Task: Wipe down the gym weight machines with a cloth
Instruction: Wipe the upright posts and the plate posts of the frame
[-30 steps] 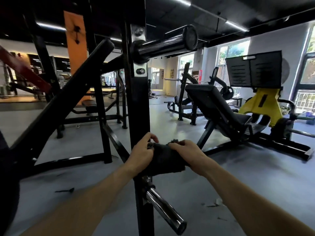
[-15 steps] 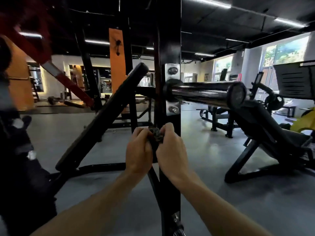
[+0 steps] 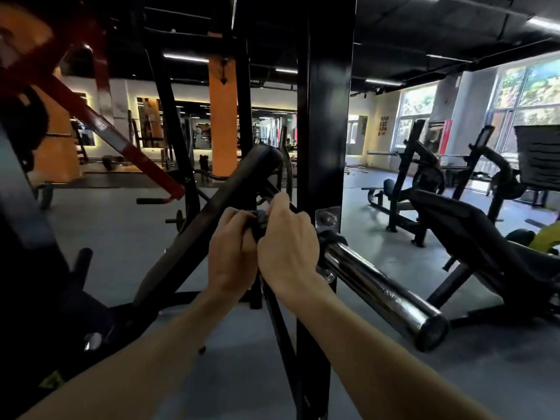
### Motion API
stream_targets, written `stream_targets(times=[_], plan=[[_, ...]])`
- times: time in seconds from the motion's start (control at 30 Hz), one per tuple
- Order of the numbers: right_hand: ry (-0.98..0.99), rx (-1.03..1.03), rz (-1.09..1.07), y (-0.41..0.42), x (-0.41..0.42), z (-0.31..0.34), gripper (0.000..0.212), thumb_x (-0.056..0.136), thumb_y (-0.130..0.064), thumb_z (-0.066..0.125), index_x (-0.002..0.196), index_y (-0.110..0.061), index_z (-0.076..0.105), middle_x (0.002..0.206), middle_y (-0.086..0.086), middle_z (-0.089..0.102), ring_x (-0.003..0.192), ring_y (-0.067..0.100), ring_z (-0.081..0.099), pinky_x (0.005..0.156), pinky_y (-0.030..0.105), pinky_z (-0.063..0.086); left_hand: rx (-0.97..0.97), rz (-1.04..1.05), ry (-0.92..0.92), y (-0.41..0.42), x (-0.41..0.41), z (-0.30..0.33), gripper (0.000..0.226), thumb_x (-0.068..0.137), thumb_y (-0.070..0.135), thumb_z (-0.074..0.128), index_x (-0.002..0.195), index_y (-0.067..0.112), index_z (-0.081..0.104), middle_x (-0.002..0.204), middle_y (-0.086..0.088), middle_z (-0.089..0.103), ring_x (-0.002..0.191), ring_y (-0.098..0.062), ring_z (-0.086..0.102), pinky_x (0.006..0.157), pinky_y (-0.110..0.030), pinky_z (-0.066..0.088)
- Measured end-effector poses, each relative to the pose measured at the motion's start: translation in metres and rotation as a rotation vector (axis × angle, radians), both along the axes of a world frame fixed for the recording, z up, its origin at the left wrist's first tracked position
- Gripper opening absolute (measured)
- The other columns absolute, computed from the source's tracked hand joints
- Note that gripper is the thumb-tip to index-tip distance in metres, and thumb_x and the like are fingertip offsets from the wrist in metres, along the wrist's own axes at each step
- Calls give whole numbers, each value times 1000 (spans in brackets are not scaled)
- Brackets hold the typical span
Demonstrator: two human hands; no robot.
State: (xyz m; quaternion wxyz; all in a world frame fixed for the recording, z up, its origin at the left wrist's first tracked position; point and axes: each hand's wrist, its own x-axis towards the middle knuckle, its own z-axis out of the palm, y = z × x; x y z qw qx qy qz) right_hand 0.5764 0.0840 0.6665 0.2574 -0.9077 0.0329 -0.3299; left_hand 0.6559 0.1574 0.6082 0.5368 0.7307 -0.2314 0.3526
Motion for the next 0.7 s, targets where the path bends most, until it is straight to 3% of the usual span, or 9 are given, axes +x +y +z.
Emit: stream_targets(times=[0.1, 0.2, 0.27, 0.37, 0.43, 0.5, 0.63, 0.7], plan=[[6, 71, 6, -2, 0, 22, 24, 94, -2, 51, 112, -16, 44, 91, 4, 57, 90, 25, 52, 71, 34, 39, 2, -24, 26, 2, -7, 25, 27, 93, 16, 41, 88, 7, 66, 97, 3, 57, 83, -8, 58, 75, -30, 51], [66, 181, 40, -12, 4, 47, 27, 92, 0, 51, 114, -16, 53, 89, 2, 60, 78, 19, 55, 57, 29, 37, 12, -16, 33, 8, -15, 50, 21, 94, 8, 46, 91, 7, 67, 97, 4, 56, 88, -5, 57, 76, -16, 46], [105, 243, 67, -22, 6, 65, 31, 89, 0, 54, 113, -19, 62, 93, -1, 63, 81, 17, 58, 55, 24, 39, 14, -14, 43, 13, -20, 67, 18, 94, 3, 52, 92, 10, 68, 98, 6, 56, 90, -1, 57, 75, -8, 43], [121, 332, 122, -37, 8, 93, 22, 87, -4, 61, 96, -21, 71, 84, 0, 69, 77, 16, 65, 49, 16, 45, 7, -32, 53, 18, -27, 102, 16, 91, 2, 60, 92, 16, 69, 97, 12, 56, 91, 1, 58, 76, -6, 44], [100, 402, 154, -45, 6, 117, 11, 88, -10, 68, 84, -20, 72, 76, 2, 70, 76, 21, 68, 61, 28, 58, 17, -62, 35, 19, -32, 129, 15, 90, 4, 64, 93, 17, 71, 98, 12, 58, 92, 4, 59, 76, -5, 44], [88, 498, 177, -51, 1, 146, 9, 90, -13, 72, 84, -18, 74, 80, 6, 73, 83, 26, 71, 76, 39, 60, 20, -112, 40, 16, -35, 158, 17, 89, 6, 66, 95, 22, 71, 100, 11, 61, 94, 4, 60, 80, -9, 46], [98, 693, 203, -69, -14, 206, 9, 93, -18, 71, 86, -19, 76, 93, 10, 77, 92, 27, 74, 87, 41, 61, -1, -210, 124, 7, -42, 218, 19, 90, 11, 67, 103, 24, 74, 105, 12, 68, 100, 4, 63, 87, -18, 53], [112, 726, 217, -78, -18, 219, 7, 93, -21, 72, 87, -22, 76, 96, 7, 77, 93, 24, 74, 92, 43, 59, 15, -248, 140, 5, -46, 232, 19, 92, 11, 69, 107, 22, 75, 105, 14, 70, 98, 5, 64, 85, -15, 53]])
